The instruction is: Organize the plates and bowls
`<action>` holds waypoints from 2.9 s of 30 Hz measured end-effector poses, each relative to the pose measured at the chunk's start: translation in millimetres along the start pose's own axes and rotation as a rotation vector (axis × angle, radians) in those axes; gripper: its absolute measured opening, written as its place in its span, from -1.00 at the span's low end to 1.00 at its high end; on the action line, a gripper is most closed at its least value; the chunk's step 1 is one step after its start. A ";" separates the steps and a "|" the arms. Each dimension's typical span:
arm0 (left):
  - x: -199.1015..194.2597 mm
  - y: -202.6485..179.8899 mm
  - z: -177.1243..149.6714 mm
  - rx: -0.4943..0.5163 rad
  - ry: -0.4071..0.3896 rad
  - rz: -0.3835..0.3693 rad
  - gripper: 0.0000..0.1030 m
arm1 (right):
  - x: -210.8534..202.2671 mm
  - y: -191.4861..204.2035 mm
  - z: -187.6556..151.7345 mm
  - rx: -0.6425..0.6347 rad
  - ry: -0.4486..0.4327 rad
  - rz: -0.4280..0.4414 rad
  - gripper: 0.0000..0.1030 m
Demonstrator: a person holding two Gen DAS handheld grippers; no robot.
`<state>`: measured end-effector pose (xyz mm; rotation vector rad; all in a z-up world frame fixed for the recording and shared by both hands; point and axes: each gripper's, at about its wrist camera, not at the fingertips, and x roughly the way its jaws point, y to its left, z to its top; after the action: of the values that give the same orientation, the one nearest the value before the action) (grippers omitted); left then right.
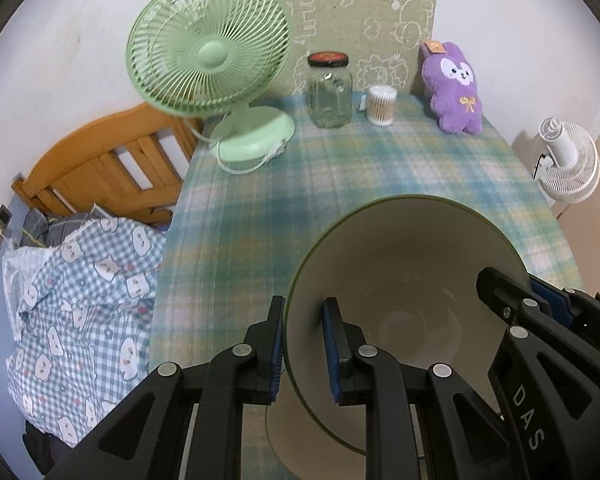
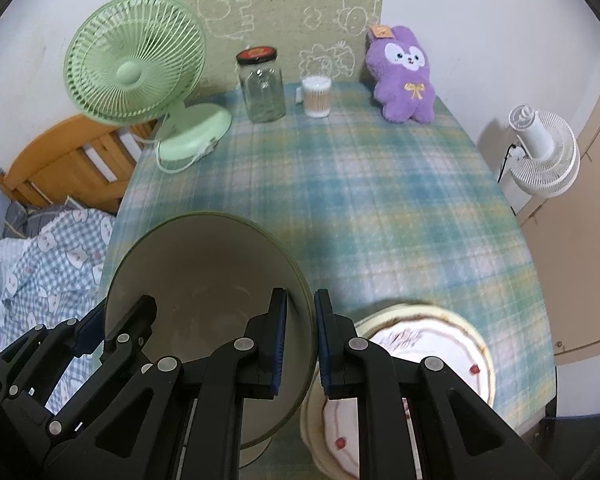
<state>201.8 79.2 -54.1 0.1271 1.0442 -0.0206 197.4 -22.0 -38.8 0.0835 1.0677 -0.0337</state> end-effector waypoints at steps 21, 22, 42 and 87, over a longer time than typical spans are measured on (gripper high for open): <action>27.0 20.6 -50.3 -0.022 0.114 -0.014 -0.69 | 29.4 25.1 -49.2 -0.015 0.110 -0.011 -0.67; 28.8 19.9 -52.1 -0.021 0.120 -0.016 -0.69 | 31.5 24.9 -50.4 -0.014 0.116 -0.012 -0.67; 36.3 19.3 -58.0 -0.027 0.130 -0.048 -0.53 | 38.6 24.8 -58.2 -0.006 0.119 -0.027 -0.66; 63.1 15.8 -62.7 0.028 0.163 -0.141 0.33 | 77.3 9.4 -64.5 0.062 0.180 0.151 0.07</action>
<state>180.7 104.9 -138.2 0.0809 1.2146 -0.1547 178.9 -6.2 -137.0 0.2261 1.2379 0.0781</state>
